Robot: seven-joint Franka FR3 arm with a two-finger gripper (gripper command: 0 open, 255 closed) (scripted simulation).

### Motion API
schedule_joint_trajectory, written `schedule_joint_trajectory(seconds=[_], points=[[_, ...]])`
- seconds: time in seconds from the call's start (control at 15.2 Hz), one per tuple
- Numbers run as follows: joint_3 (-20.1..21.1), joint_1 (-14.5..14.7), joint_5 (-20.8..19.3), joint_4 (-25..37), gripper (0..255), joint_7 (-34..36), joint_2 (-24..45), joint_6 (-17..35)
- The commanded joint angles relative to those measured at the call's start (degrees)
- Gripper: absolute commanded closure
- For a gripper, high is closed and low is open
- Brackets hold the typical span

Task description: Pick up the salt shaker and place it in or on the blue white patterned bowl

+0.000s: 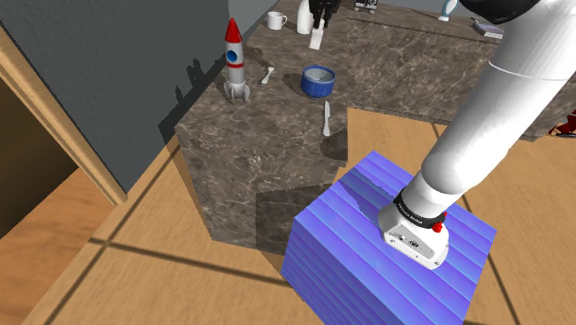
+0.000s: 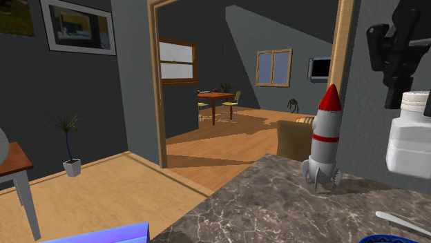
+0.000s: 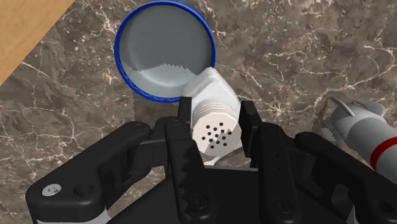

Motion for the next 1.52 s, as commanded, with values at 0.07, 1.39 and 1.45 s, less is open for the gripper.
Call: schedule_joint_trajectory(seconds=[0.07, 1.39, 1.45], points=[[-1.67, -2.39, 0.45, 2.43, 255, -4.08, 1.29, -1.31], [-2.02, -2.88, 0.68, -11.72, 255, -5.67, 1.42, 12.92], [-2.01, -2.88, 0.71, -12.35, 255, -5.70, 1.53, 13.66]])
